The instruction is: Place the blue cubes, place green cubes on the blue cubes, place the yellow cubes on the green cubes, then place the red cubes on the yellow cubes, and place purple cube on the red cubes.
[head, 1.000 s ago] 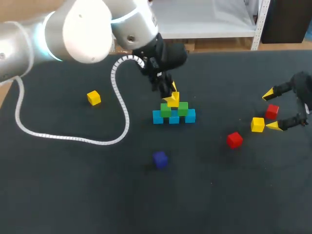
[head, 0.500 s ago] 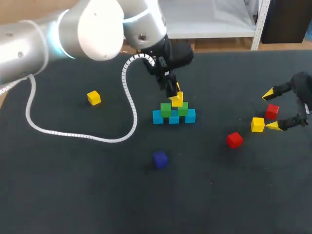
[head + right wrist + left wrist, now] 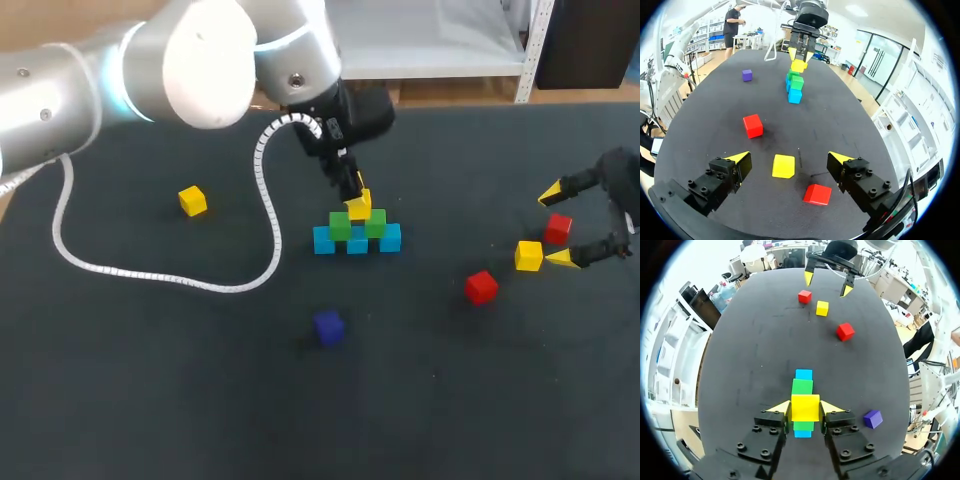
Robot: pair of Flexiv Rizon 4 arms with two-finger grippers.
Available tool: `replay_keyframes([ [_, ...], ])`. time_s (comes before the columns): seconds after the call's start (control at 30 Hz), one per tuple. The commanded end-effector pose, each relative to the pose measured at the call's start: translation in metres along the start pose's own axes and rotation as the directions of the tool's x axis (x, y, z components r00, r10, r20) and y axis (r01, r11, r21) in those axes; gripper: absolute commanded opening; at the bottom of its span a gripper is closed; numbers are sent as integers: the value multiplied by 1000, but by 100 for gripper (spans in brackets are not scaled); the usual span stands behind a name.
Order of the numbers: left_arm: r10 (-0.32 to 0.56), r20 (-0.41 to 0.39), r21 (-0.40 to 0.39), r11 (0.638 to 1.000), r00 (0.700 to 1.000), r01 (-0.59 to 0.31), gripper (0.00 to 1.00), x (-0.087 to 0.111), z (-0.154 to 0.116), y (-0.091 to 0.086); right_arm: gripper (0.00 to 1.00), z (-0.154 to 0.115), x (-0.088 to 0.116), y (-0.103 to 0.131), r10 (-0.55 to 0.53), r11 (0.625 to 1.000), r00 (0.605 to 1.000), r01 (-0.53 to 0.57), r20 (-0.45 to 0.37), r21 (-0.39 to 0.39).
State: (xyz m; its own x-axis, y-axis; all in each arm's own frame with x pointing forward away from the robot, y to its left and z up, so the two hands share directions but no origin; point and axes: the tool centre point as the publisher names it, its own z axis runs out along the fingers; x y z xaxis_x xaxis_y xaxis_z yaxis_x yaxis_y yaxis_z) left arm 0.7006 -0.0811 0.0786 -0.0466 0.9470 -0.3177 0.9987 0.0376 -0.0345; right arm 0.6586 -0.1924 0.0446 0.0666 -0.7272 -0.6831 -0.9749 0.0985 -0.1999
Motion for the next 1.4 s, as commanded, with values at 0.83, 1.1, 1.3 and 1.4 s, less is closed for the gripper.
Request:
replay_keyframes([
  [0.83,-14,-7,8,1000,1000,14,0,2,7,1,100,1,1,0,-1,1000,1000,1,4,1],
  [1.1,-12,-12,11,1000,1000,12,0,2,9,1,100,1,1,0,-1,1000,1000,1,4,1],
  [1.3,-9,-12,13,1000,1000,9,0,2,10,2,100,1,1,0,-1,1000,1000,1,4,1],
  [1.4,-10,-12,11,1000,1000,10,0,2,9,3,100,1,1,0,-1,1000,1000,1,4,1],
])
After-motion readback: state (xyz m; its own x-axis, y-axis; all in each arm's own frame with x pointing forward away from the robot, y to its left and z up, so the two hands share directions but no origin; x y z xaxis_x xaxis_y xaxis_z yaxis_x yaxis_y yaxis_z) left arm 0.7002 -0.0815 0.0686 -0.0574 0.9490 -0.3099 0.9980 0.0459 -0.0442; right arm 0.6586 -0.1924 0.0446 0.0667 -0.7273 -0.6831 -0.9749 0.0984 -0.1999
